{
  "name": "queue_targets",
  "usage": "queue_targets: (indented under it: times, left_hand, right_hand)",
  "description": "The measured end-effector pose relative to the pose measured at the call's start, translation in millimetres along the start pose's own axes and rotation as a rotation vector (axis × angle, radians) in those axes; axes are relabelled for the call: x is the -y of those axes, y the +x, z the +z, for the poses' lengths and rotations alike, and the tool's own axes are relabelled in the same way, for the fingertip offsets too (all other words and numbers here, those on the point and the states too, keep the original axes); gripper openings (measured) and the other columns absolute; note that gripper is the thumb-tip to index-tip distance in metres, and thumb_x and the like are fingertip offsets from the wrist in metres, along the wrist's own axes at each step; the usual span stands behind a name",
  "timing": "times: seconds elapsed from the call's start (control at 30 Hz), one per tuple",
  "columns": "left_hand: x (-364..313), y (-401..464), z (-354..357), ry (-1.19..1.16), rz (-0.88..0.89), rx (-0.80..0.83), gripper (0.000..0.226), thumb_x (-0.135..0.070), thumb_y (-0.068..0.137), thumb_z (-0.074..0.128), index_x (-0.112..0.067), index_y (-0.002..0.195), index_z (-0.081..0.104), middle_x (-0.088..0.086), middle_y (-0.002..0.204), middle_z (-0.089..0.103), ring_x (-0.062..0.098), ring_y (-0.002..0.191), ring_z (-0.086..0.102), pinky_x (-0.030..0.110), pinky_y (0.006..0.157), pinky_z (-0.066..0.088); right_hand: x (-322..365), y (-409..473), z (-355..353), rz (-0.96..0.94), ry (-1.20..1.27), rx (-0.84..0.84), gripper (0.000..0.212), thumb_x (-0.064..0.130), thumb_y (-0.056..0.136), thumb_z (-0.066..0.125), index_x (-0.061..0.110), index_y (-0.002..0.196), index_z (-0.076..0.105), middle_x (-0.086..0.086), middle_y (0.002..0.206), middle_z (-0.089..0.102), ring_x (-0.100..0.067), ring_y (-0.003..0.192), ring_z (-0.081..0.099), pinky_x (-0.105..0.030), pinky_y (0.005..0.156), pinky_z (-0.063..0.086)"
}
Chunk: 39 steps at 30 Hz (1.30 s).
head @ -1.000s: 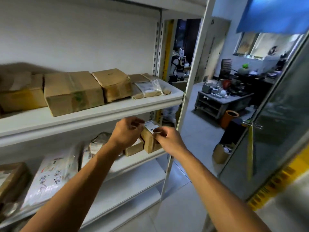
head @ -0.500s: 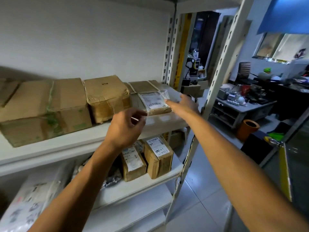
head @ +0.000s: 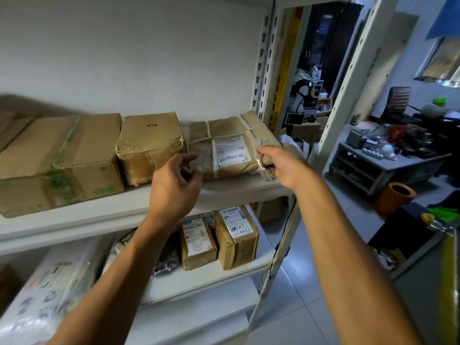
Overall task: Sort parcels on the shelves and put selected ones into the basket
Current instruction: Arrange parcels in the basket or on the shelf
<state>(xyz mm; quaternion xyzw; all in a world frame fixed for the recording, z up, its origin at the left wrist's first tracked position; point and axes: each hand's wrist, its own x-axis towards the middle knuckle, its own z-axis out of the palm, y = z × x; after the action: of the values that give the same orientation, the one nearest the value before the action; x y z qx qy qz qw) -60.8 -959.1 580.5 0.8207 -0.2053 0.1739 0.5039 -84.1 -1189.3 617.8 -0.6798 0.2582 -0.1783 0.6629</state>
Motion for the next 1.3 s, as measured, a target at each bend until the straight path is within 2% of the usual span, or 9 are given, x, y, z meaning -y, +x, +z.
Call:
queue_targets:
  times: [0.1, 0.2, 0.37, 0.53, 0.73, 0.87, 1.07, 1.17, 1.3]
  left_hand:
    - [-3, 0, 1, 0.029, -0.034, -0.017, 0.027, -0.027, 0.096, 0.062, -0.018, 0.122, 0.067, -0.011, 0.09, 0.066, -0.004, 0.077, 0.063, 0.01, 0.064, 0.051]
    - [-3, 1, -1, 0.031, -0.058, -0.003, 0.025, -0.028, 0.096, 0.062, -0.019, 0.118, 0.069, -0.004, 0.101, 0.07, 0.011, 0.09, 0.067, 0.033, 0.081, 0.059]
    - [-12, -29, -3, 0.074, -0.019, -0.078, 0.011, -0.023, 0.094, 0.064, -0.015, 0.095, 0.071, -0.004, 0.079, 0.066, -0.001, 0.066, 0.055, 0.006, 0.056, 0.038]
    - [-31, -53, -11, 0.192, -0.149, 0.227, 0.043, -0.045, 0.098, 0.052, -0.008, 0.077, 0.06, 0.002, 0.069, 0.059, 0.014, 0.058, 0.055, 0.025, 0.045, 0.037]
    - [-12, -75, -7, -0.677, -0.597, 0.407, 0.029, -0.043, 0.102, 0.051, -0.017, 0.115, 0.055, 0.011, 0.108, 0.07, 0.023, 0.093, 0.071, 0.043, 0.075, 0.063]
    - [10, -96, -6, -0.648, -0.382, 0.426, 0.021, -0.033, 0.103, 0.052, -0.018, 0.114, 0.063, -0.007, 0.095, 0.072, -0.006, 0.076, 0.067, 0.016, 0.065, 0.055]
    - [42, -126, -19, -0.767, -0.332, 0.594, 0.016, -0.031, 0.102, 0.054, -0.02, 0.111, 0.061, -0.006, 0.096, 0.069, 0.002, 0.085, 0.062, 0.025, 0.08, 0.054]
    - [47, -139, -24, -0.815, -0.316, 0.71, 0.013, -0.034, 0.101, 0.056, -0.025, 0.109, 0.061, -0.002, 0.101, 0.069, 0.01, 0.092, 0.063, 0.034, 0.086, 0.055]
    - [43, -159, -25, -0.807, -0.291, 0.911, 0.025, -0.038, 0.098, 0.059, -0.023, 0.118, 0.063, 0.001, 0.108, 0.071, 0.014, 0.099, 0.064, 0.035, 0.088, 0.053]
  right_hand:
    - [-8, -14, -20, -0.052, 0.016, -0.013, 0.014, 0.017, 0.086, 0.074, 0.013, 0.096, 0.066, -0.022, 0.103, 0.074, -0.039, 0.094, 0.072, -0.055, 0.084, 0.057]
    - [-14, -43, -43, -0.05, 0.09, 0.014, 0.006, 0.013, 0.091, 0.07, 0.009, 0.094, 0.066, -0.018, 0.094, 0.071, -0.025, 0.076, 0.068, -0.031, 0.058, 0.057]
    - [-51, -97, -70, -0.09, 0.225, -0.006, 0.011, 0.009, 0.092, 0.067, 0.006, 0.081, 0.067, -0.004, 0.053, 0.058, -0.01, 0.035, 0.045, -0.016, 0.032, 0.031]
    - [-103, -133, -68, -0.137, 0.434, -0.048, 0.012, 0.011, 0.088, 0.071, 0.01, 0.099, 0.067, 0.001, 0.055, 0.055, -0.009, 0.042, 0.045, -0.014, 0.042, 0.031]
    - [-144, -190, -56, -0.116, 0.502, -0.087, 0.02, 0.029, 0.073, 0.087, 0.023, 0.088, 0.076, -0.007, 0.077, 0.061, -0.017, 0.061, 0.053, -0.022, 0.05, 0.039]
    - [-175, -235, -35, -0.117, 0.587, -0.075, 0.047, 0.034, 0.064, 0.091, 0.02, 0.104, 0.072, -0.007, 0.096, 0.074, -0.02, 0.088, 0.071, -0.032, 0.07, 0.058]
    - [-186, -293, -21, -0.045, 0.711, -0.023, 0.083, 0.054, 0.049, 0.096, 0.011, 0.116, 0.07, -0.01, 0.105, 0.075, -0.022, 0.089, 0.073, -0.031, 0.062, 0.06]
    - [-184, -316, -29, -0.029, 0.791, 0.002, 0.087, 0.058, 0.057, 0.091, 0.017, 0.129, 0.067, -0.015, 0.13, 0.066, -0.031, 0.116, 0.065, -0.046, 0.095, 0.057]
    - [-176, -340, -38, 0.0, 0.528, -0.265, 0.075, 0.054, 0.072, 0.08, 0.015, 0.134, 0.061, -0.01, 0.126, 0.07, -0.024, 0.117, 0.067, -0.036, 0.092, 0.057]
